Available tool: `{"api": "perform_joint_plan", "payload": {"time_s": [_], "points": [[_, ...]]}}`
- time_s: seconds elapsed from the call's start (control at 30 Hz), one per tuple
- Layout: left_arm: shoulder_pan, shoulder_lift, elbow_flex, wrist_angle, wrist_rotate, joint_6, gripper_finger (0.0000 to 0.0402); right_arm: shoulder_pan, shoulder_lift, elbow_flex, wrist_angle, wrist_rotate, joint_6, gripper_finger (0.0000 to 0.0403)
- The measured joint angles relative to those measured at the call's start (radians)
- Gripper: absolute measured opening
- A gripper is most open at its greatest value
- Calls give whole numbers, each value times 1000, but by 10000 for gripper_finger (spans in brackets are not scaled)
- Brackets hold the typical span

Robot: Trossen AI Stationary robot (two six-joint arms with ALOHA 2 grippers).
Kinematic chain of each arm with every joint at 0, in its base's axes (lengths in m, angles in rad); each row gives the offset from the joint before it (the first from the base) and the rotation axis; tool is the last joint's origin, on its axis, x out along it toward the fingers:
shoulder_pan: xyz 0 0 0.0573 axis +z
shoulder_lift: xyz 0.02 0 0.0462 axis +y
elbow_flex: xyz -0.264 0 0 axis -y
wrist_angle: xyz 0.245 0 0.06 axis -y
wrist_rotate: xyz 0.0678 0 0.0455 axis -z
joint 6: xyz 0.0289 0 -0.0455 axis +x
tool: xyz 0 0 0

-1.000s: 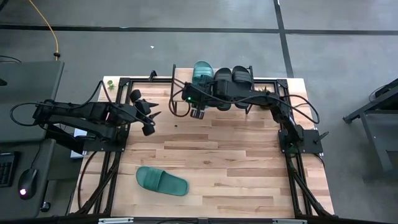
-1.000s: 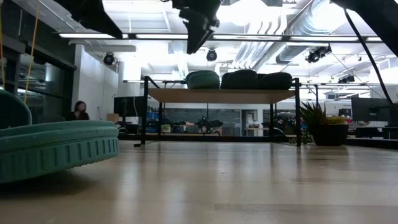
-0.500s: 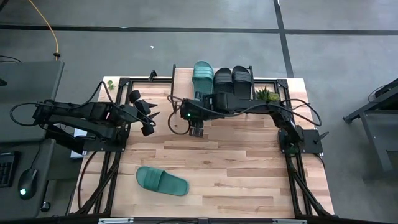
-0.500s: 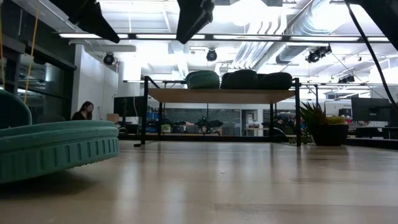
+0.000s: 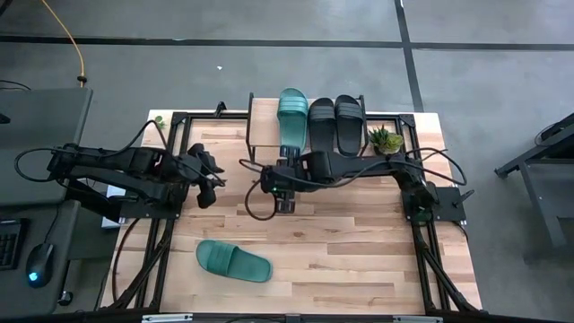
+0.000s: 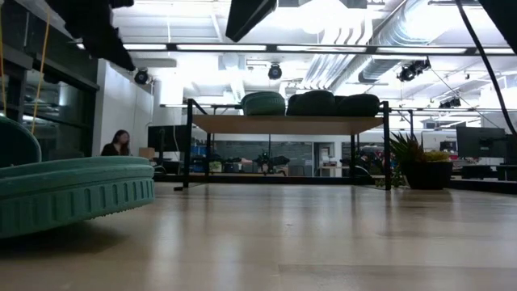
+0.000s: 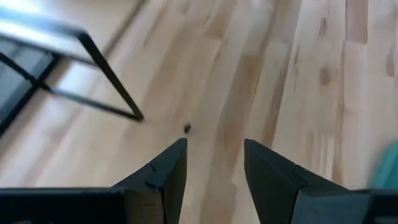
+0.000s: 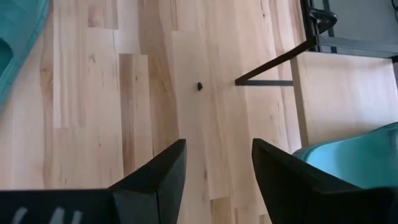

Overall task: Pick and place slides into the shelf
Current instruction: Put the green slide on the shelf

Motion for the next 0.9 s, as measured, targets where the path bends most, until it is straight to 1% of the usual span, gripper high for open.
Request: {"api": "perform_joint_plan", "payload": {"time_s": [0.17,0.33,0.43,0.63,0.8,0.9], "points": [[0,0,-32,-32,16,-62,143,11,0,0,0,2,1,174],[0,8,-65,-28,87,-108,143,12,32,-1,-9,22,14,174],[-1,7,-81,-22,111,-146,143,11,67,-1,-16,11,10,174],[0,8,-136,-23,132,-195,143,21,143,-1,7,-123,-3,174],[0,8,-152,-21,133,-213,143,75,193,-2,84,-220,-35,174],[0,7,-152,-20,121,-213,143,115,209,-2,133,-248,-46,174]]}}
